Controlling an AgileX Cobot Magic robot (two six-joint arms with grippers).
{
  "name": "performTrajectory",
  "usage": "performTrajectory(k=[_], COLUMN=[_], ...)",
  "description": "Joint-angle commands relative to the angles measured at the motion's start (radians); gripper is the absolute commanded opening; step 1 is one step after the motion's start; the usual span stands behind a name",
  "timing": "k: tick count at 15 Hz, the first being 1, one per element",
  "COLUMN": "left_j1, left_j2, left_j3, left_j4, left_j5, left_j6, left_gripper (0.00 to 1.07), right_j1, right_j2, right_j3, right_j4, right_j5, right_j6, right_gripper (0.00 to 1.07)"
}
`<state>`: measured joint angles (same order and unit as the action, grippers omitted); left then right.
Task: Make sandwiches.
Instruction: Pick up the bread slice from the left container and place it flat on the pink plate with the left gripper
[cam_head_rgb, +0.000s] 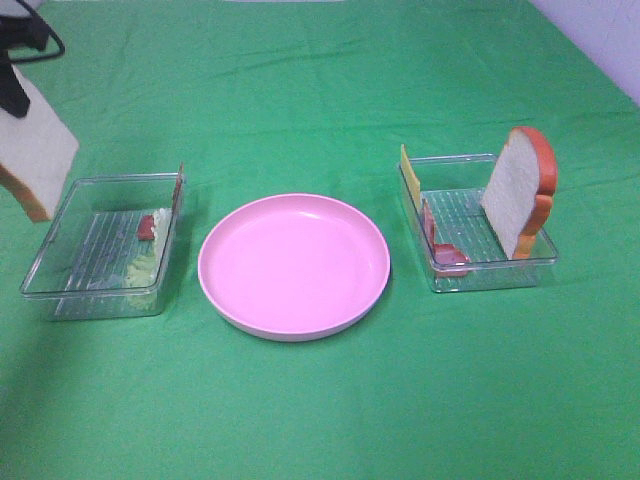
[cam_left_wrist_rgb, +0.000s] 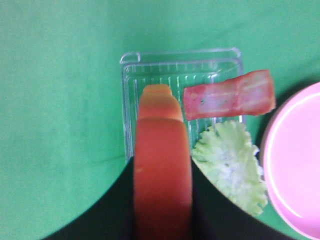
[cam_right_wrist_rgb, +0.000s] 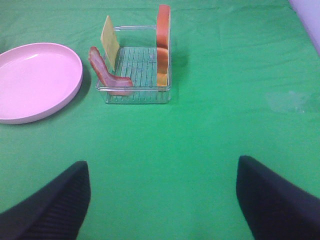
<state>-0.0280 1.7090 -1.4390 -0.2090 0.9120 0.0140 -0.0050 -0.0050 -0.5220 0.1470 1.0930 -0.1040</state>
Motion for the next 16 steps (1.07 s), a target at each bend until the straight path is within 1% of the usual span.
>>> performTrajectory(k=[1, 2, 4, 5, 6, 8, 9, 10, 11, 12, 14, 16], left_j1=[-0.005, -0.005, -0.005, -0.005, -0.005, -0.006, -0.02, -0.045, -0.07, -0.093, -0.202, -0.256], left_j2=[-0.118, -0.164, -0.213, -0.208, -0.191, -0.13, -0.092, -0.045, 0.0, 0.026, 0.159, 0.232], left_j3=[-0.004, -0.004, -0.004, -0.003, -0.002, -0.001, -0.001, -0.001, -0.001, -0.001, -0.001, -0.001], left_j4=[-0.036, -0.058, -0.176, -0.302, -0.416, -0.657, -0.733, -0.782, -0.805, -0.814, -0.83, -0.831], left_j5=[0.02, 0.019, 0.038, 0.067, 0.086, 0.111, 0.121, 0.122, 0.121, 0.118, 0.034, -0.046], left_j6=[-0.005, -0.005, 0.006, 0.062, 0.149, 0.286, 0.344, 0.366, 0.366, 0.366, 0.366, 0.365], left_gripper=[0.0, 0.0, 0.0, 0.0, 0.0, 0.0, 0.0, 0.0, 0.0, 0.0, 0.0, 0.0], right_j1=[-0.005, -0.005, -0.005, -0.005, -0.005, -0.005, -0.005, -0.005, -0.005, -0.005, -0.005, -0.005], right_j2=[-0.007, -0.007, -0.007, -0.007, -0.007, -0.008, -0.008, -0.008, -0.008, -0.008, -0.008, -0.008], right_j3=[0.003, 0.003, 0.003, 0.003, 0.003, 0.003, 0.003, 0.003, 0.003, 0.003, 0.003, 0.003], right_j4=[-0.004, -0.004, -0.004, -0.004, -0.004, -0.003, -0.003, -0.003, -0.003, -0.003, -0.003, -0.003], right_j5=[-0.009, -0.009, -0.009, -0.009, -0.009, -0.009, -0.009, -0.009, -0.009, -0.009, -0.009, -0.009], right_j6=[-0.002, -0.002, -0.002, -0.002, -0.002, -0.002, -0.002, -0.002, -0.002, -0.002, -0.002, -0.002], right_gripper=[0.76, 0.76, 0.76, 0.76, 0.76, 0.76, 0.76, 0.76, 0.76, 0.76, 0.76, 0.76])
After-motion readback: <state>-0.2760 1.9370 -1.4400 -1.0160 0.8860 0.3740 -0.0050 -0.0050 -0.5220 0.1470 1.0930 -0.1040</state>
